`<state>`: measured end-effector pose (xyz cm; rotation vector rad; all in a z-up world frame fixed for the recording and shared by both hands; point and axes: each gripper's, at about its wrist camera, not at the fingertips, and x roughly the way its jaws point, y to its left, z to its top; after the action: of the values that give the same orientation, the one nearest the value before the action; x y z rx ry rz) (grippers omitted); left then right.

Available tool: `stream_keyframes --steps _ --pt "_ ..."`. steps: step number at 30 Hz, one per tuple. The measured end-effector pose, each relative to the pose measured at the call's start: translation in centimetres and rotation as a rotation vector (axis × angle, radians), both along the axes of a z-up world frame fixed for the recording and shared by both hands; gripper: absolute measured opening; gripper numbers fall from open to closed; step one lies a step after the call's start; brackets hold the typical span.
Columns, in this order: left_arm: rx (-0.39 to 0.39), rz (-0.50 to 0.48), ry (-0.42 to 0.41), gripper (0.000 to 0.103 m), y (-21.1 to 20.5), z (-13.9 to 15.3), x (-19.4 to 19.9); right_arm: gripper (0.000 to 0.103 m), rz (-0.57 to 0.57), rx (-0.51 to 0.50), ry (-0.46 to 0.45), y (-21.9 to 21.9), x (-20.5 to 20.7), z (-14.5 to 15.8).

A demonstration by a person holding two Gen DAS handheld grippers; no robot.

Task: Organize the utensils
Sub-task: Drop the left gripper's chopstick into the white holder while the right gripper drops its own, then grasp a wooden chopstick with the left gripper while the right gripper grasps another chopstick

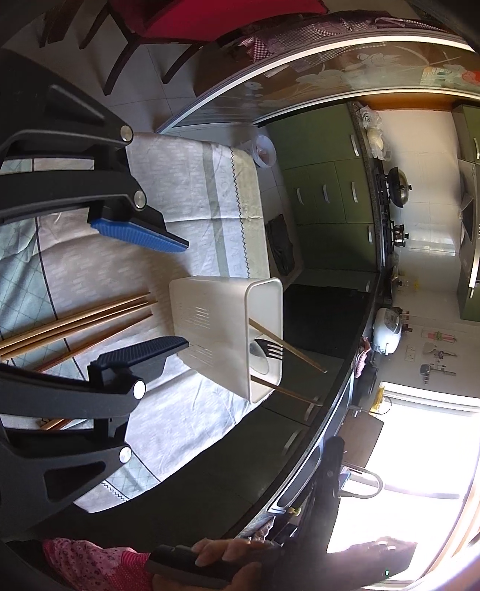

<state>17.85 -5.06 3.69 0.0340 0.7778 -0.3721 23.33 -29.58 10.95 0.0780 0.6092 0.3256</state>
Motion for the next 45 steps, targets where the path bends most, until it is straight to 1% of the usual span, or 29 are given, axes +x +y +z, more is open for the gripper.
stream_keyframes --steps 3,5,8,10,14,15,18,22,23,28,31,35,37,38,39,40,43,45 --pt "0.009 0.001 0.098 0.045 -0.7 -2.3 0.2 0.030 0.032 0.029 -0.019 -1.0 -3.9 -0.7" --pt "0.015 0.006 0.189 0.045 -1.3 -4.5 0.5 0.030 0.039 0.035 -0.018 -1.7 -6.5 -2.1" --pt "0.038 0.028 0.309 0.045 -1.9 -7.6 1.5 0.030 0.025 0.058 0.015 -2.9 -9.7 -5.7" --pt "0.059 0.046 0.359 0.044 -2.3 -9.4 2.2 0.030 0.001 0.087 0.050 -3.8 -11.2 -8.5" --pt "0.114 0.068 0.418 0.044 -3.1 -11.9 3.2 0.032 -0.046 0.161 0.122 -5.4 -13.2 -13.3" --pt "0.123 0.067 0.432 0.042 -3.2 -12.5 3.4 0.033 -0.058 0.181 0.137 -5.9 -13.4 -14.2" --pt "0.151 0.077 0.443 0.039 -3.6 -13.3 3.7 0.033 -0.102 0.206 0.172 -7.2 -13.9 -16.2" --pt "0.182 0.087 0.446 0.036 -4.2 -14.1 4.0 0.033 -0.131 0.231 0.196 -8.8 -14.5 -17.4" --pt "0.192 0.089 0.445 0.036 -4.3 -14.3 4.1 0.033 -0.134 0.235 0.199 -9.1 -14.6 -17.5" --pt "0.225 0.100 0.456 0.025 -4.9 -15.1 4.7 0.036 -0.138 0.263 0.201 -9.6 -15.1 -17.6" --pt "0.238 0.104 0.454 0.022 -5.2 -15.3 4.9 0.036 -0.127 0.275 0.202 -9.5 -15.0 -17.3" --pt "0.247 0.091 0.467 0.022 -5.9 -15.8 5.0 0.038 -0.117 0.274 0.213 -9.0 -14.5 -17.3" --pt "0.258 0.086 0.453 0.022 -6.3 -15.9 5.0 0.038 -0.114 0.275 0.221 -8.7 -14.3 -17.5" --pt "0.253 0.085 0.454 0.020 -6.3 -15.9 5.1 0.038 -0.112 0.274 0.225 -8.6 -14.2 -17.7" --pt "0.247 0.083 0.454 0.010 -6.3 -15.9 5.1 0.038 -0.111 0.271 0.230 -8.4 -14.1 -17.7" --pt "0.244 0.079 0.454 0.007 -6.4 -15.9 5.1 0.038 -0.108 0.267 0.234 -8.3 -14.0 -17.7" --pt "0.224 0.074 0.450 0.006 -6.2 -15.6 5.0 0.039 -0.094 0.242 0.249 -7.7 -13.3 -17.9" --pt "0.209 0.076 0.413 0.006 -5.7 -14.5 4.7 0.039 -0.073 0.218 0.264 -6.9 -12.4 -17.9"
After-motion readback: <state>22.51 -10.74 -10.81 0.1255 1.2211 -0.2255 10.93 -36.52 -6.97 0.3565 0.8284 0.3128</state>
